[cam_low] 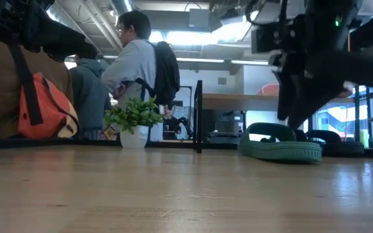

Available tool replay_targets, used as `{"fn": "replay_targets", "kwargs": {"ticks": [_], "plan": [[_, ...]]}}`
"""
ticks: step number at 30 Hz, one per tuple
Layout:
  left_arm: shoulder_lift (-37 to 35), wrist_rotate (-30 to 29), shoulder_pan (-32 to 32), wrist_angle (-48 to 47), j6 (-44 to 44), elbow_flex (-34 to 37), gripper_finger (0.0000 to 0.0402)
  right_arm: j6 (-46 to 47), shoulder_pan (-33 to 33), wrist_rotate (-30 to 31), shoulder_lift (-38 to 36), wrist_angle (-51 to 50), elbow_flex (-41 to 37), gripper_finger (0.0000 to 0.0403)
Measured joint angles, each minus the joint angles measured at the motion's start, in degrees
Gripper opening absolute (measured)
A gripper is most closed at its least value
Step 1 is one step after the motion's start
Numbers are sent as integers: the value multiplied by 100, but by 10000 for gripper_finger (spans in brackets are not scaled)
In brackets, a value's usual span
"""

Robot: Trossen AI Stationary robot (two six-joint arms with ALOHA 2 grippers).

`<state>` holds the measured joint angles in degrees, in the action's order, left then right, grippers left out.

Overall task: Pick and place slides into the shelf
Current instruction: Put the right green slide under the shelf

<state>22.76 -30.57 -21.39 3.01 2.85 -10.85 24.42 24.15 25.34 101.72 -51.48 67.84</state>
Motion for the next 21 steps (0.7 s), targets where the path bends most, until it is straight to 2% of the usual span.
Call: {"fn": "replay_targets", "kwargs": {"ticks": [11,14,21], "plan": [[-1,0,1,-103,0,0,185,22,-22,-19,8,587,-856,187],[1,0,1,-101,0,0,185,-107,-56,-206,8,912,-961,185],[0,0,0,-101,0,0,185,-125,-143,-295,1,1065,-1107,135]]}}
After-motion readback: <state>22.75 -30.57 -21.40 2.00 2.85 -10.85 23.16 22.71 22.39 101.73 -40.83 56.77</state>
